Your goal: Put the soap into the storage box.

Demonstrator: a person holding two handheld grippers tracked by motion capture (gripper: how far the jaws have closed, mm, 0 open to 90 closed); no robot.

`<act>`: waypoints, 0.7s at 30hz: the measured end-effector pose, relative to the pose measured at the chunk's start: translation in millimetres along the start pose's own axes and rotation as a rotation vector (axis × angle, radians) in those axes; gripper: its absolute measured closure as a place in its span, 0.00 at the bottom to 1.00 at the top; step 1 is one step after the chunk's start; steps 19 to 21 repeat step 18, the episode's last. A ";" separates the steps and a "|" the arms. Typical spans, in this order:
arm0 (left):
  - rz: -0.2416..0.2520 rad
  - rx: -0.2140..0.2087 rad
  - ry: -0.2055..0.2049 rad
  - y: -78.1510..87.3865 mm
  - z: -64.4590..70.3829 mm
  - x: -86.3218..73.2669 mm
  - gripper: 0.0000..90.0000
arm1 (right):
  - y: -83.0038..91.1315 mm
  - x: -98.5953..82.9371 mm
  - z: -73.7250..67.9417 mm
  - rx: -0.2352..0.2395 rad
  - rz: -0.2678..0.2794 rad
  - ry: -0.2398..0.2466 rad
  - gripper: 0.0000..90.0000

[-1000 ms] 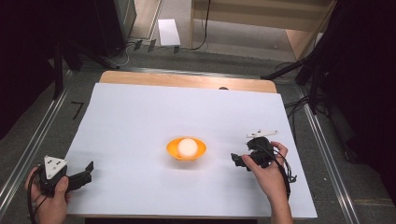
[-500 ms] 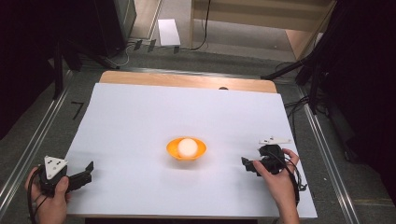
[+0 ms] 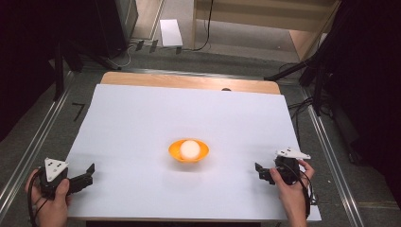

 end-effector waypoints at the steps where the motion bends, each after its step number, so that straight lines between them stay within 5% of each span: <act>1: -0.001 -0.001 0.000 0.1 0.0 0.0 0.07 | 0.1 -2.1 1.0 0.000 0.005 -0.002 0.08; 11: -0.003 -0.003 0.000 0.0 -0.4 0.2 0.07 | 13.4 -28.5 16.8 -0.053 0.109 -0.039 0.15; 21: -0.006 -0.002 0.001 -0.3 -0.4 0.4 0.07 | 19.3 -33.6 22.9 -0.040 0.157 -0.073 0.15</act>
Point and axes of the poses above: each handheld gripper's, and its own axes: y roughly backward along the jaws, x roughly out of its top, z roughly to its right, the point moved 3 cm from there along -y, roughly forward along the jaws, and after that the axes turned 11 degrees about y, right-handed, at the moved point
